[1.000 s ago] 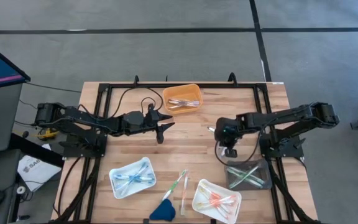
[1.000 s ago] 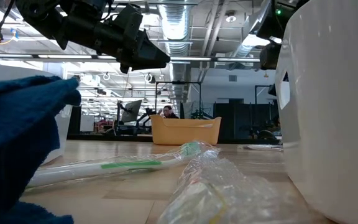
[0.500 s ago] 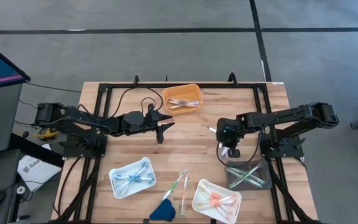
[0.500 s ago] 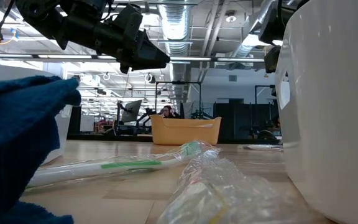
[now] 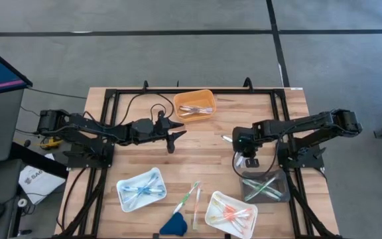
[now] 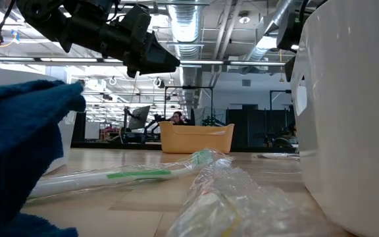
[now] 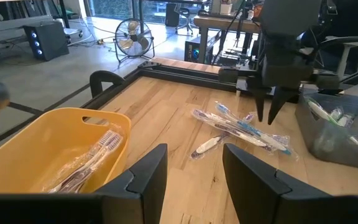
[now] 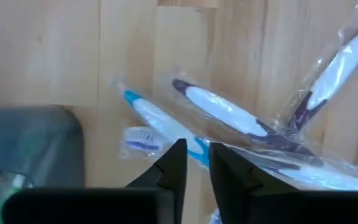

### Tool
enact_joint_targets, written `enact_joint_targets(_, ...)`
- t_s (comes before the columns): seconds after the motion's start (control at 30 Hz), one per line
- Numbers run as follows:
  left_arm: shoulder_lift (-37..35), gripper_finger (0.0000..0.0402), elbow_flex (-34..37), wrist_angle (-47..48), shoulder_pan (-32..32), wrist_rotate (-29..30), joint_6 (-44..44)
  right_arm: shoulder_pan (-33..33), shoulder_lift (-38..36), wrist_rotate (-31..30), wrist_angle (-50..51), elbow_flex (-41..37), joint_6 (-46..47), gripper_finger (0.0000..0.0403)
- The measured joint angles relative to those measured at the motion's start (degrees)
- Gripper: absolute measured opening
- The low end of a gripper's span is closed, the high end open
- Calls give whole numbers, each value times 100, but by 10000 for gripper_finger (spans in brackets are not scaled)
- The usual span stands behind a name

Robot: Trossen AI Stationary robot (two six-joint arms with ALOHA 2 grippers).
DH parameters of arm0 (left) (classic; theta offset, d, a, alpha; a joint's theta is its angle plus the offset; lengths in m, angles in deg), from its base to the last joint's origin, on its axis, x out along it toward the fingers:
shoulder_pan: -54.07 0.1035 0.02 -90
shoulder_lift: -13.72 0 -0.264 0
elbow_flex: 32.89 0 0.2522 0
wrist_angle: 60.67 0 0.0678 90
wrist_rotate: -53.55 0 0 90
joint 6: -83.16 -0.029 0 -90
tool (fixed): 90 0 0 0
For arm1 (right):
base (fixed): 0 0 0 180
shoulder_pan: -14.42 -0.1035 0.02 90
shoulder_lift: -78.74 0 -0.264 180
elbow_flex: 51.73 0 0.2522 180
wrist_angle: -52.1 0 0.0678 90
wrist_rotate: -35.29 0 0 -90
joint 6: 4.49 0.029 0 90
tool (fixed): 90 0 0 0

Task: Pick & Place Toothbrushes
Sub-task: Put the purple toothbrush into the yellow bin

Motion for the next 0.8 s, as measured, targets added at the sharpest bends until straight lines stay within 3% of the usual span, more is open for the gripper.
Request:
enact_joint_targets(0.4,0,149,-2,2,-2,-2,2,1,0,-188,-7,0,5,127)
enact_joint_targets(0.8,0,149,-2,26,-2,0,0,44,0,-316,-9,0,155,153)
